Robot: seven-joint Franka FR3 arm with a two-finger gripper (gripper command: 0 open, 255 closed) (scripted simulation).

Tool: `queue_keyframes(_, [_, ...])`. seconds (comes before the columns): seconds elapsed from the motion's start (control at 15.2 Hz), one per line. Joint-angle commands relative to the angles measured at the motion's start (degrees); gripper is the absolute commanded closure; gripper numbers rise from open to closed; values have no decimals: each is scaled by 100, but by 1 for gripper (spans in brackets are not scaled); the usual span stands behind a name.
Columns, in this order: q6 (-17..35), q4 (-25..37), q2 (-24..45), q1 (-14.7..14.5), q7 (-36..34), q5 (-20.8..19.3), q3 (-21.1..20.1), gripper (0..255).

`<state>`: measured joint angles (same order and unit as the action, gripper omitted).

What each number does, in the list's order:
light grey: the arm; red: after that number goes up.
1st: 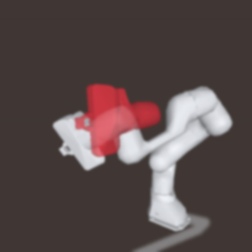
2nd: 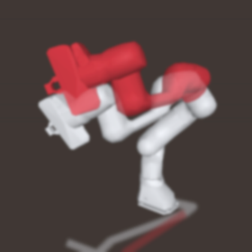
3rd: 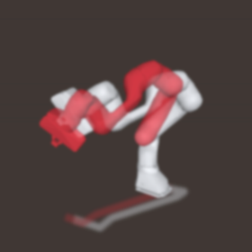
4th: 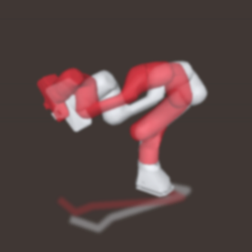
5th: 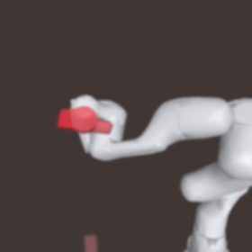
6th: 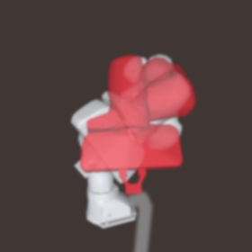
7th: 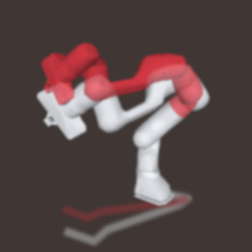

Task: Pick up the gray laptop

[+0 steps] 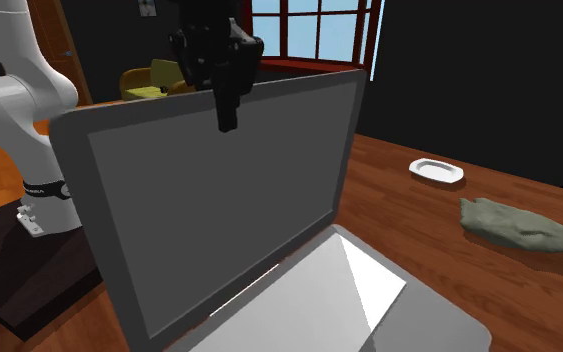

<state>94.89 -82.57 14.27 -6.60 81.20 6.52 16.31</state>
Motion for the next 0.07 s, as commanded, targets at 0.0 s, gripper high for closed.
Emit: queue_keyframes(0.0, [-27, 43, -11, -1, -5, -1, 0, 255])
